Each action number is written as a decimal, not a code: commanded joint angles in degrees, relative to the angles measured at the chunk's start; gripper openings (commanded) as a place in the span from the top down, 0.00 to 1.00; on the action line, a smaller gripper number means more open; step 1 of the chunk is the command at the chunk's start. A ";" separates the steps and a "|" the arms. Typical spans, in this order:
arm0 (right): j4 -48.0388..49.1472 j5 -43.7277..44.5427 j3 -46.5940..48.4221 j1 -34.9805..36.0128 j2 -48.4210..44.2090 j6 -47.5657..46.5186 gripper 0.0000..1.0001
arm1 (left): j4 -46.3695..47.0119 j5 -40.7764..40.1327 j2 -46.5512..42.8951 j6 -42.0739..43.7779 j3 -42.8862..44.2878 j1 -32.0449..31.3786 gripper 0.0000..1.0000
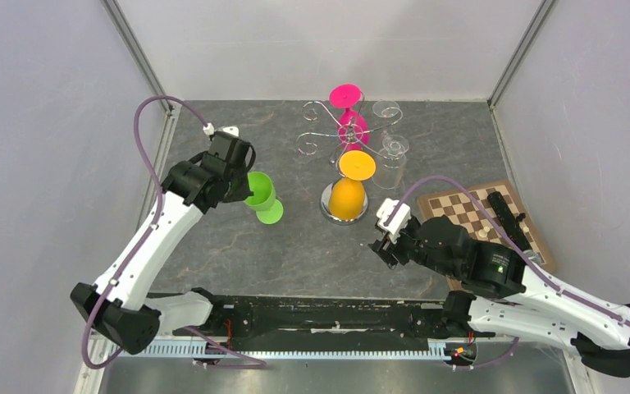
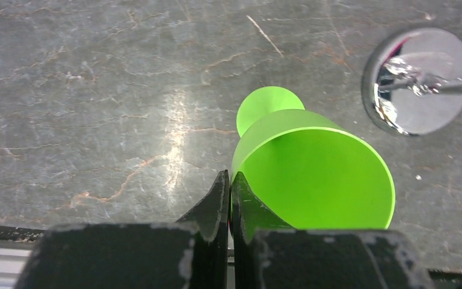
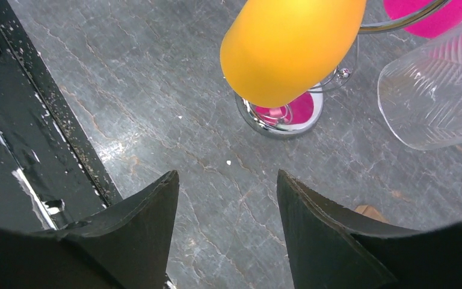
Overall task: Take the wine glass off the wine glass rack
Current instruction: Place the wine glass at the center of the board, then pick up the wine glass from the wine rack.
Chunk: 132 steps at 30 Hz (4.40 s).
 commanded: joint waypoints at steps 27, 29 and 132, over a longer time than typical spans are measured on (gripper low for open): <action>2.79 -2.24 -8.14 0.00 -9.59 8.01 0.35 | 12.81 6.43 16.35 9.59 3.64 29.01 0.98; 2.99 -2.30 -8.71 0.00 -10.00 8.01 0.35 | 13.20 6.21 16.95 9.77 3.52 29.26 0.98; -0.54 2.74 28.73 -15.89 15.27 51.93 0.40 | 22.89 42.29 -18.03 12.13 -19.08 3.08 0.27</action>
